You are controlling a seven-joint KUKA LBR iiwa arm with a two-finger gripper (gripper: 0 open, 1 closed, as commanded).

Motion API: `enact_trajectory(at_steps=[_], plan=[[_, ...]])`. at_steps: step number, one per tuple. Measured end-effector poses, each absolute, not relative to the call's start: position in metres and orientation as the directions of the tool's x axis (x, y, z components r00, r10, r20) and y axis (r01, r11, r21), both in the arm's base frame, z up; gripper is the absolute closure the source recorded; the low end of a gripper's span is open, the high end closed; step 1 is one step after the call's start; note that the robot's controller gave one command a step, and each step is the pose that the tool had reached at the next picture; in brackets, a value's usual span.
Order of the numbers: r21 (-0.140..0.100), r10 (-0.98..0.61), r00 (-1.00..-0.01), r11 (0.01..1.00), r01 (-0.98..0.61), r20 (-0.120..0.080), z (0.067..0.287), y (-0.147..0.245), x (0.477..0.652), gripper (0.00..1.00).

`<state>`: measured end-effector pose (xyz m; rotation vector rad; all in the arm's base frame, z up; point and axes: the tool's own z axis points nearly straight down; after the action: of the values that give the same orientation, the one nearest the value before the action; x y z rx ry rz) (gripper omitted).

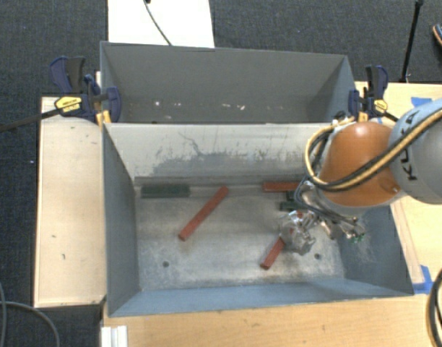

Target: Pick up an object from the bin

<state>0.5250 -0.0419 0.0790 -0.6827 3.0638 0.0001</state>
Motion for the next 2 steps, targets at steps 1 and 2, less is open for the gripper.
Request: enact_trajectory(at_steps=[1,2], plan=[[-0.001,-0.426,-0.905,0.905,-0.426,-0.003,0.079,-0.0418,0.525,0.0],[-0.001,-0.426,-0.905,0.905,-0.426,-0.003,0.079,-0.0418,0.525,1.0]])
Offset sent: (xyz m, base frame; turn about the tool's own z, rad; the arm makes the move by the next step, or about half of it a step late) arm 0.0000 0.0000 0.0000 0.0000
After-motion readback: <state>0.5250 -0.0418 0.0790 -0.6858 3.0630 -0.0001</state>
